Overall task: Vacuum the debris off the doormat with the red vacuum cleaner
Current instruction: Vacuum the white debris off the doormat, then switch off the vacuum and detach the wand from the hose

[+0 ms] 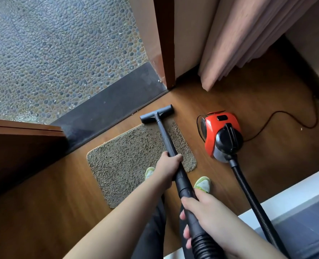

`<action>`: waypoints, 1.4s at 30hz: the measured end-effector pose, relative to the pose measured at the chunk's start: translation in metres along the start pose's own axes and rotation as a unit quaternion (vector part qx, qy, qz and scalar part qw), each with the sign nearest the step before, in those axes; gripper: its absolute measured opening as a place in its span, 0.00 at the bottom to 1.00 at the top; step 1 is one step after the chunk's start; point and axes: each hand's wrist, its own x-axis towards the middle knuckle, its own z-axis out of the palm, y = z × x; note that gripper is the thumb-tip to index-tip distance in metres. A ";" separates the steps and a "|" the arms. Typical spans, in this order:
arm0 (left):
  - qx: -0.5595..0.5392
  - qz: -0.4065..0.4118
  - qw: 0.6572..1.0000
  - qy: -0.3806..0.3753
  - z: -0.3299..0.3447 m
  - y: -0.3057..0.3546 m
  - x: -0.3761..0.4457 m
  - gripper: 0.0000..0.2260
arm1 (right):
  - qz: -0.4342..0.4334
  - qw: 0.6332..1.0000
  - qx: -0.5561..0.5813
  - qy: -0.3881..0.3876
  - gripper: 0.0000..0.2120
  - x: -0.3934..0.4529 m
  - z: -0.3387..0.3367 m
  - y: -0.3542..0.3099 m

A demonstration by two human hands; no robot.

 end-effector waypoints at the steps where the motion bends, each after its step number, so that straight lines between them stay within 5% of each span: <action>1: 0.004 0.003 1.000 0.000 0.000 0.004 0.002 0.15 | 0.001 1.000 0.012 0.000 0.08 0.001 0.000 -0.003; 13: 0.071 0.041 0.996 -0.027 0.017 0.028 0.019 0.23 | -0.038 0.998 0.027 0.038 0.06 0.006 0.004 -0.009; 18: 0.106 0.047 0.993 -0.010 0.010 0.011 -0.002 0.18 | -0.029 0.998 -0.014 0.045 0.06 -0.007 0.004 0.009; 23: 0.078 0.015 0.997 -0.007 0.002 -0.015 -0.015 0.29 | -0.020 0.997 -0.070 0.025 0.11 -0.026 0.004 0.024; 31: 0.058 -0.012 0.998 -0.002 -0.008 -0.011 -0.004 0.18 | -0.034 0.988 -0.148 -0.010 0.14 -0.019 -0.010 0.001; 35: 0.075 -0.011 0.997 -0.001 -0.006 -0.003 -0.001 0.15 | -0.112 0.976 -0.157 0.099 0.10 0.027 -0.059 -0.032; 39: 0.058 0.004 0.998 -0.011 -0.002 -0.006 0.004 0.35 | -0.172 0.922 -0.280 0.208 0.16 0.100 -0.114 -0.058; 42: 0.065 0.015 0.997 -0.022 0.008 -0.008 0.007 0.30 | -0.162 0.873 -0.369 0.275 0.18 0.149 -0.146 -0.073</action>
